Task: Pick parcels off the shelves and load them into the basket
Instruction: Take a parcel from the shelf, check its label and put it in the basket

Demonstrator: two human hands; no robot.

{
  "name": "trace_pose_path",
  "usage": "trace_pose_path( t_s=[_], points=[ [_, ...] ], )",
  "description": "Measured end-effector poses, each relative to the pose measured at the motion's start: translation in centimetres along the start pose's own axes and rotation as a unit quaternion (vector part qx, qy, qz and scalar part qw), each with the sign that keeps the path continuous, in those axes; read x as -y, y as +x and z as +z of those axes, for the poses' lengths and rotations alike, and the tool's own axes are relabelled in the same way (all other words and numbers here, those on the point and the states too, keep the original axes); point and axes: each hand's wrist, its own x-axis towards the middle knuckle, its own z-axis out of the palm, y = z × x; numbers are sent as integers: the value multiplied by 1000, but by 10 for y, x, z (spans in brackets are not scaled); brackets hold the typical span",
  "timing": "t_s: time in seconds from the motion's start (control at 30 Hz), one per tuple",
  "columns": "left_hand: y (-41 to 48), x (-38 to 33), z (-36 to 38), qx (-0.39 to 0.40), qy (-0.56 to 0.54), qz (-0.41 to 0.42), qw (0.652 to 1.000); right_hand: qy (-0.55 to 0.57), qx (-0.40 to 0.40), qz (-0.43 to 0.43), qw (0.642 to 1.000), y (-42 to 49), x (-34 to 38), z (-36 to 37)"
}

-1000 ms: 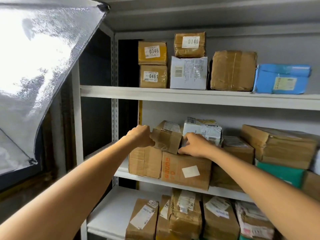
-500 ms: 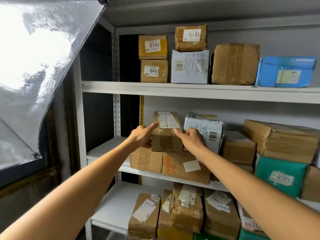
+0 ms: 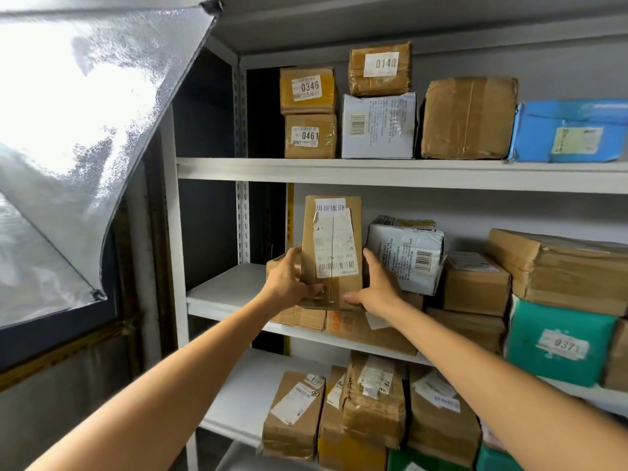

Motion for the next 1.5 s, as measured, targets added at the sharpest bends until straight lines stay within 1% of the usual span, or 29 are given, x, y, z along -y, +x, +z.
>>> trace_pose_path(
  t_s=[0.1,0.2,0.33,0.47,0.57,0.7,0.77,0.87,0.93,1.0,1.1,1.27,1.37,1.5],
  points=[
    [-10,-1,0,-14,-4,56,998,-2,-29,-48,998,-5,-2,-1],
    [-15,-5,-2,-61,-38,111,991,-4,-74,-103,992,-9,2,-7],
    [-18,-28,-1,-125,-66,178,974,-15,-107,-173,979,-10,15,-29],
    [-16,-61,15,-120,-87,234,961,-47,-161,-195,966,-15,18,-63],
    [-15,-83,43,-87,-110,269,953,-64,-202,-184,960,-32,4,-95],
    [-19,-110,107,0,-159,299,941,-51,-241,-146,958,-78,-28,-147],
    [-25,-128,150,57,-185,319,928,-61,-276,-115,952,-110,-47,-181],
    [-42,-162,224,149,-241,334,899,-106,-349,-71,928,-167,-74,-232],
    [-63,-189,273,186,-269,349,878,-120,-385,-35,915,-211,-88,-264],
    [-90,-215,321,222,-297,361,856,-141,-425,3,894,-260,-100,-290],
    [-141,-250,386,292,-333,353,824,-185,-483,51,854,-331,-118,-323],
    [-240,-303,480,402,-362,344,768,-241,-552,119,790,-451,-143,-360],
    [-307,-336,523,464,-372,348,725,-285,-600,144,734,-525,-149,-374],
    [-394,-379,557,538,-385,366,655,-330,-659,212,641,-613,-145,-384]
  ],
)
